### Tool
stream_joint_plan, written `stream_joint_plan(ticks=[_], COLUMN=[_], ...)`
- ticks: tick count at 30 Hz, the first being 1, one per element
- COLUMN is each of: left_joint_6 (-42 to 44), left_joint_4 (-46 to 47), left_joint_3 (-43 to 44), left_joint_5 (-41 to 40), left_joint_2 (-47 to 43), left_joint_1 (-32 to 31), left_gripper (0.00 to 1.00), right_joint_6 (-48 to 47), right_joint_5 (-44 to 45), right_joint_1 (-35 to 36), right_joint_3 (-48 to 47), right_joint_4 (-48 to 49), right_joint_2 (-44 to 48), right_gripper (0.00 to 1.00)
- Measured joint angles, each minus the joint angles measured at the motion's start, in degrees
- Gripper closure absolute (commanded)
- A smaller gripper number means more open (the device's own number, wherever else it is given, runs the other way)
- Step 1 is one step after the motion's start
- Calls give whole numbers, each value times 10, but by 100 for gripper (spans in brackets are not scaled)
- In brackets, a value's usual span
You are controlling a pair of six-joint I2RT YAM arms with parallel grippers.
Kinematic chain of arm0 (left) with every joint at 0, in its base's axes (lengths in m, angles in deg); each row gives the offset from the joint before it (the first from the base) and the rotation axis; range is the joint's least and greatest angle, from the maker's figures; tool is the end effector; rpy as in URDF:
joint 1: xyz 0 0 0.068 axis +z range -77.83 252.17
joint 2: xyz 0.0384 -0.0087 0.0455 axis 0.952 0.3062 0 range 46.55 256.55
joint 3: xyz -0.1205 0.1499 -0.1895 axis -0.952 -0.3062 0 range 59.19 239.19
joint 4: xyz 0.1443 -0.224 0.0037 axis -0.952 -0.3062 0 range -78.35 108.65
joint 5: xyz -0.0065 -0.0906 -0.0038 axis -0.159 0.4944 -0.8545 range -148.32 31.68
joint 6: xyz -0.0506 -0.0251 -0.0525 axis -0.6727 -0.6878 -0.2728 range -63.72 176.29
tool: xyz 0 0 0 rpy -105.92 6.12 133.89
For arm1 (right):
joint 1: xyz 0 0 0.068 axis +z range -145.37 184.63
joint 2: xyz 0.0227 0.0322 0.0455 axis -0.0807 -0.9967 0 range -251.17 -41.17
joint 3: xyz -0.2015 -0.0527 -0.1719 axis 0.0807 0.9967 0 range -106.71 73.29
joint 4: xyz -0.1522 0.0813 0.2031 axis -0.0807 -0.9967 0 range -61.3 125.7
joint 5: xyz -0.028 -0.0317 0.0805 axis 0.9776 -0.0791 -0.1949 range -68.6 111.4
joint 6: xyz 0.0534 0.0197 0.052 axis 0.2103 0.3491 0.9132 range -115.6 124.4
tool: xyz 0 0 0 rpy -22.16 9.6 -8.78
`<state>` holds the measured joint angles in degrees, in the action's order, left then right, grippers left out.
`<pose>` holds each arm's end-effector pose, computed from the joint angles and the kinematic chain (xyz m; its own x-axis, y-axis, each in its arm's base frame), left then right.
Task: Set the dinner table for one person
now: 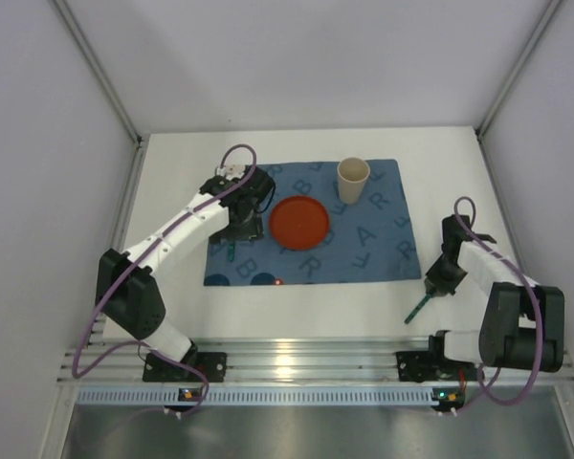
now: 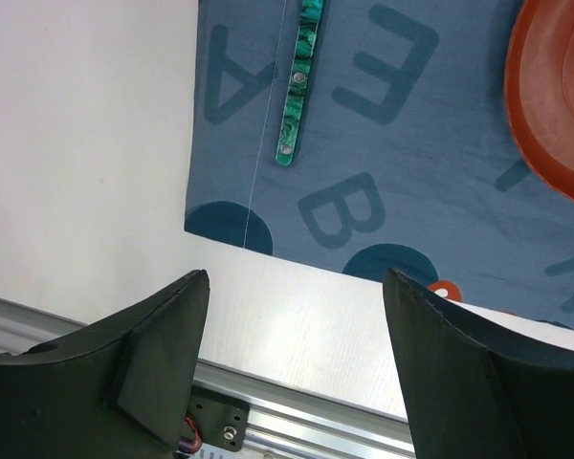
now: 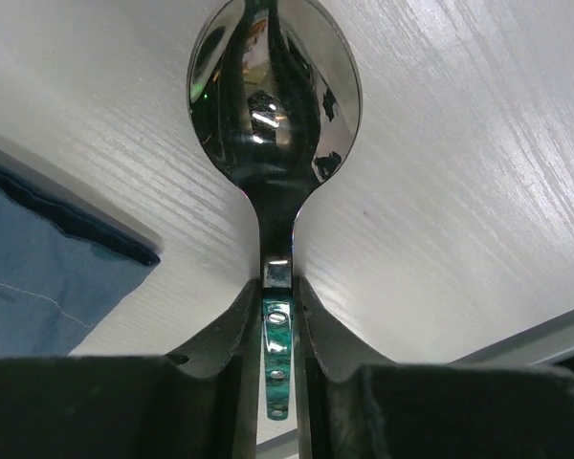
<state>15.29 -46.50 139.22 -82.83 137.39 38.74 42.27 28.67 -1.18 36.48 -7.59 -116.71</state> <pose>0.2766 -0.1501 0.2568 -0.8848 -0.1312 -0.4471 -0.2162 0.9656 0.1445 0.2051 -0.0292 0.1188 -0.7054 0.6838 -0.1866 0.6979 0.7161 -0.0136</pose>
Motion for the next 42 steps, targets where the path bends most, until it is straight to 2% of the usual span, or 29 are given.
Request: stream_joint_plan(ticks=[9,12,17,18,21,25,28,34,42], left_joint_6=[-2,7,20,22,27,31,32,26,-13], left_joint_4=[0,0,-10,-12,-13,-24,-33,-60,-101], left_joint_3=[-32,-30,-1,9,35,57,63,53,-15], left_joint_5=[3,7,6,5,2,0,-6,-23,-36], left_joint_2=[-24,-26,-26,-26,-26,-23,-22,-34,-129], left_joint_1=[-3,-5,-6,-6,-6,-6,-6,-6,-6], left_gripper=[20,17,2,2,2,2,3,4,5], right_joint_6=[-8,-9,-33,-41,-73,-109,-123,-132,-132], right_joint_5=[10,24,18,17,3,-28,-53,-69,-76], right_joint_1=[0,0,10,17,80,206,270,304,330], right_joint_3=[-52,-119,-208,-222,-291,-382,-418,-431,-431], right_joint_4=[-33,-54,-56,-60,-70,-54,-46,-39,-19], right_joint_2=[-11,-11,-12,-16,-59,-145,-193,-256,-303], right_gripper=[100,100,100,100,100,100,100,100,100])
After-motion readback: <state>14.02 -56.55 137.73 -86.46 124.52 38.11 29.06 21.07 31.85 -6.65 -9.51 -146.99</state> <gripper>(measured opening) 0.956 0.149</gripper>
